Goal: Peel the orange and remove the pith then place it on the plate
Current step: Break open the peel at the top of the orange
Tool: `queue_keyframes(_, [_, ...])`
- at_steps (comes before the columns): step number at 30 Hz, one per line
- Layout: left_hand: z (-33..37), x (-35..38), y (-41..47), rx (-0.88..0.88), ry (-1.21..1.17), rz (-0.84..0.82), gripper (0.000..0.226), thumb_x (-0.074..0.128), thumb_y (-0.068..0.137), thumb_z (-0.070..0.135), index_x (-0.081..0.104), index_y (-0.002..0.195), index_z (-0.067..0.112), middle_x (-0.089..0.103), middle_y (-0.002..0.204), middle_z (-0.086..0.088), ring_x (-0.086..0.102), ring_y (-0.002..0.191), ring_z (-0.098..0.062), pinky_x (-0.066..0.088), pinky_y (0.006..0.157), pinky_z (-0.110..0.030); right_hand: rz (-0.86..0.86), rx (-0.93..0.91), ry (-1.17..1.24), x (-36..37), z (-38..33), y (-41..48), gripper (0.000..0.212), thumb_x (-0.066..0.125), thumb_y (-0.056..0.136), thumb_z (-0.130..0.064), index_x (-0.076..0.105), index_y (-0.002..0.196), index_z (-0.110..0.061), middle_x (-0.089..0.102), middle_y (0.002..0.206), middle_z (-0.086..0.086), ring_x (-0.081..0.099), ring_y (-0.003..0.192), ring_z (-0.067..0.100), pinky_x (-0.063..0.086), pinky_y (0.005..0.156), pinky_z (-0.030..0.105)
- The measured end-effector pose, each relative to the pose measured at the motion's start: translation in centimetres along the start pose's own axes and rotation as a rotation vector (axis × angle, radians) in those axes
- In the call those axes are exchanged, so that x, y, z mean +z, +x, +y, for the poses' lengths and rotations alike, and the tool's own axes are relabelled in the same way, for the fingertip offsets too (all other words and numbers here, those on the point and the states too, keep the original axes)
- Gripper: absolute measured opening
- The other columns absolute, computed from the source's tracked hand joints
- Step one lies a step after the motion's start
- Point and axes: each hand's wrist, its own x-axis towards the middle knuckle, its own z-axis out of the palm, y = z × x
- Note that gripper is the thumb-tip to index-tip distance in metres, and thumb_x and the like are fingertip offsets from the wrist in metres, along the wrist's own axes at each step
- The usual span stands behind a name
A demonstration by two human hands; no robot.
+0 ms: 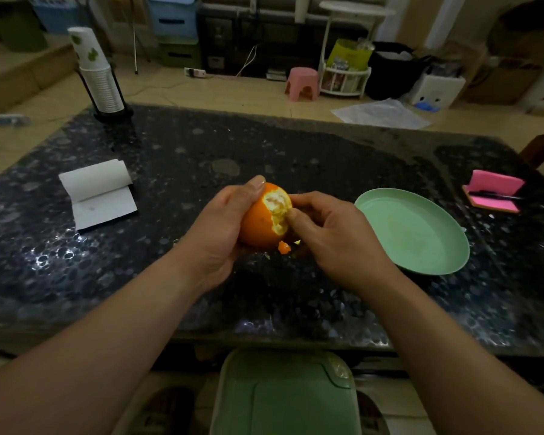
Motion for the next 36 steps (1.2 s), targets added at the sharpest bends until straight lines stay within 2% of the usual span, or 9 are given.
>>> queue_keyframes(3, [-0.4,0.5,-0.2,0.058,0.015,0.009,0.061,0.073,0.081,0.061,0.063,0.125,0.021,0.072,0.124,-0.013,0.076,0.096,-0.024,0.063,0.074,-0.043,0.088,-0.007,-0.068,0.6,-0.1,-0.2,0.024,0.067,0.103,-0.035,0.07,0.126,-0.031,0.075,0.101,-0.011,0.073,0.084,0.004,0.066,0.073,0.032])
queue_keyframes(6, [-0.8,0.7,-0.1,0.106,0.012,0.024,0.056,0.079,0.084,0.061,0.064,0.12,0.022,0.072,0.12,-0.013,0.075,0.093,-0.024,0.061,0.071,-0.042,0.152,-0.024,-0.084,1.0,-0.3,-0.4,0.02,0.07,0.099,-0.031,0.07,0.119,-0.03,0.074,0.095,-0.009,0.072,0.08,0.005,0.065,0.071,0.033])
queue_keyframes(10, [-0.9,0.6,0.0,0.114,0.009,0.024,0.057,0.077,0.084,0.061,0.064,0.122,0.02,0.072,0.121,-0.014,0.075,0.093,-0.025,0.061,0.069,-0.041,0.169,-0.032,-0.076,0.9,-0.2,-0.3,0.018,0.07,0.098,-0.028,0.072,0.116,-0.03,0.073,0.093,-0.011,0.071,0.082,0.003,0.064,0.07,0.031])
queue_keyframes(21, [-1.0,0.2,0.2,0.095,0.05,0.018,0.069,0.081,0.078,0.069,0.064,0.128,0.024,0.071,0.126,-0.012,0.076,0.104,-0.03,0.062,0.073,-0.041,0.188,-0.02,-0.055,1.8,0.1,-0.1,0.017,0.07,0.098,-0.025,0.069,0.114,-0.034,0.072,0.095,-0.011,0.071,0.086,0.007,0.066,0.075,0.035])
queue_keyframes(23, [-0.8,0.0,0.2,0.07,0.042,0.02,0.068,0.077,0.081,0.067,0.063,0.129,0.022,0.072,0.126,-0.014,0.076,0.103,-0.028,0.063,0.074,-0.043,0.165,-0.006,-0.041,1.7,0.2,-0.1,0.016,0.067,0.101,-0.026,0.071,0.116,-0.031,0.073,0.096,-0.011,0.072,0.086,0.007,0.066,0.075,0.035])
queue_keyframes(26, [-0.3,-0.4,0.4,0.01,-0.026,0.018,0.063,0.067,0.093,0.061,0.063,0.135,0.015,0.074,0.125,-0.017,0.076,0.1,-0.028,0.064,0.075,-0.047,0.034,0.055,0.143,0.9,0.3,0.1,0.024,0.058,0.11,-0.025,0.075,0.127,-0.023,0.078,0.099,-0.004,0.077,0.087,0.012,0.067,0.071,0.038])
queue_keyframes(29, [0.0,-0.7,0.6,-0.012,-0.018,0.011,0.062,0.064,0.096,0.06,0.063,0.137,0.013,0.075,0.124,-0.016,0.076,0.1,-0.028,0.064,0.075,-0.046,-0.062,0.099,0.251,0.3,0.2,0.2,0.029,0.052,0.113,-0.026,0.074,0.13,-0.02,0.079,0.104,0.001,0.079,0.09,0.017,0.067,0.071,0.039])
queue_keyframes(32, [-0.1,-0.7,0.6,-0.01,0.004,0.003,0.065,0.066,0.092,0.064,0.064,0.135,0.015,0.075,0.125,-0.016,0.076,0.101,-0.027,0.063,0.072,-0.042,-0.094,0.095,0.183,0.0,0.2,0.2,0.028,0.061,0.109,-0.031,0.071,0.133,-0.023,0.08,0.102,-0.002,0.079,0.087,0.017,0.067,0.071,0.041])
queue_keyframes(36, [-0.2,-0.8,0.5,0.006,0.057,0.002,0.071,0.073,0.084,0.07,0.065,0.132,0.019,0.074,0.125,-0.014,0.076,0.107,-0.032,0.064,0.078,-0.047,-0.114,0.081,0.087,-0.2,-0.2,0.0,0.025,0.063,0.107,-0.03,0.07,0.132,-0.028,0.081,0.093,-0.007,0.079,0.072,0.017,0.062,0.061,0.036])
